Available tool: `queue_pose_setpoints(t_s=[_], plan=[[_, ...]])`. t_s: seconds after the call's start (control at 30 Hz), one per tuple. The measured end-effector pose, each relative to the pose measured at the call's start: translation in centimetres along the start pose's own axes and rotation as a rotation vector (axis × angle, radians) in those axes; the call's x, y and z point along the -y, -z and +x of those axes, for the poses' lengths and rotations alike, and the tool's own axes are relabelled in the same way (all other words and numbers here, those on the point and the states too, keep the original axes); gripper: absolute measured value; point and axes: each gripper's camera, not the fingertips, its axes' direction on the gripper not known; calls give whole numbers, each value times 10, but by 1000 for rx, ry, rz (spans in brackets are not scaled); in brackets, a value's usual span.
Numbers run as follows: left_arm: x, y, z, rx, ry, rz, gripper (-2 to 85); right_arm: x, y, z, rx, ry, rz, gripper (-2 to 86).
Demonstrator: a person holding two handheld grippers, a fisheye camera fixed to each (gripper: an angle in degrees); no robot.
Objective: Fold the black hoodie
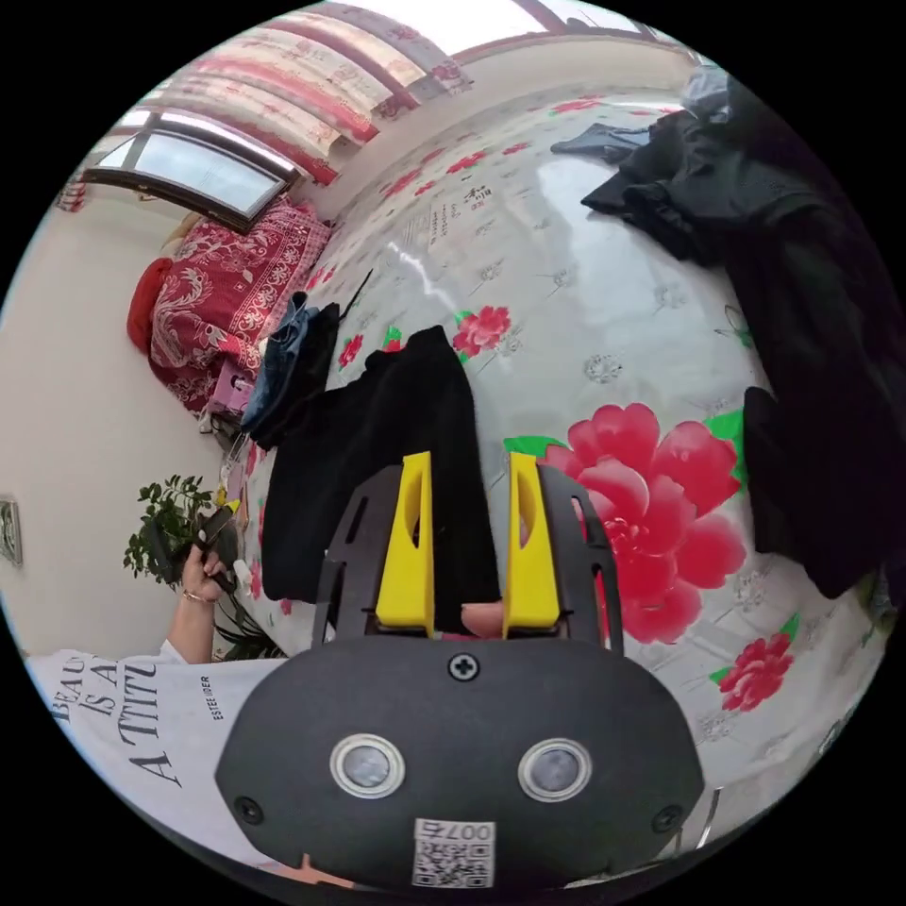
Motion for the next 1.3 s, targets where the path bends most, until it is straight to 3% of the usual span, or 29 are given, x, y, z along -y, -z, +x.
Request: queue_pose_setpoints(t_s=[0.13,0.27,0.37,0.43,0.5,0.63,0.7,0.8,0.9,1.03,1.17,1.3], plan=[[-29,17,61,-196,-157,20,36,-68,33,80,127,-259,56,130],[-46,-28,130,-345,-305,-70,21,-114,44,129,291,-457,51,145],[-71,-122,156,-227,-384,-312,1,-116,24,141,393,-483,-4,149],[-75,-126,153,-247,-411,-250,-4,-110,6,143,433,-476,-34,148],[-63,-118,152,-236,-399,-310,-7,-105,-10,148,437,-488,-64,144],[-62,-72,145,-213,-447,-139,-9,-113,-21,167,430,-525,-57,131],[-69,-105,141,-120,-474,-328,-9,-119,-17,168,461,-527,-29,123],[-75,-115,112,-185,-402,-265,-9,-111,0,130,498,-391,27,112],[-62,-111,95,-196,-358,-268,-8,-84,18,40,542,-90,18,104],[-57,-79,66,-203,-302,-197,-1,-83,15,-149,489,503,-97,95],[-92,-28,-16,-310,-119,-114,34,-151,-58,-297,483,924,-301,97],[-146,-10,-116,-296,155,-151,56,-223,-198,-349,390,1020,-572,108]])
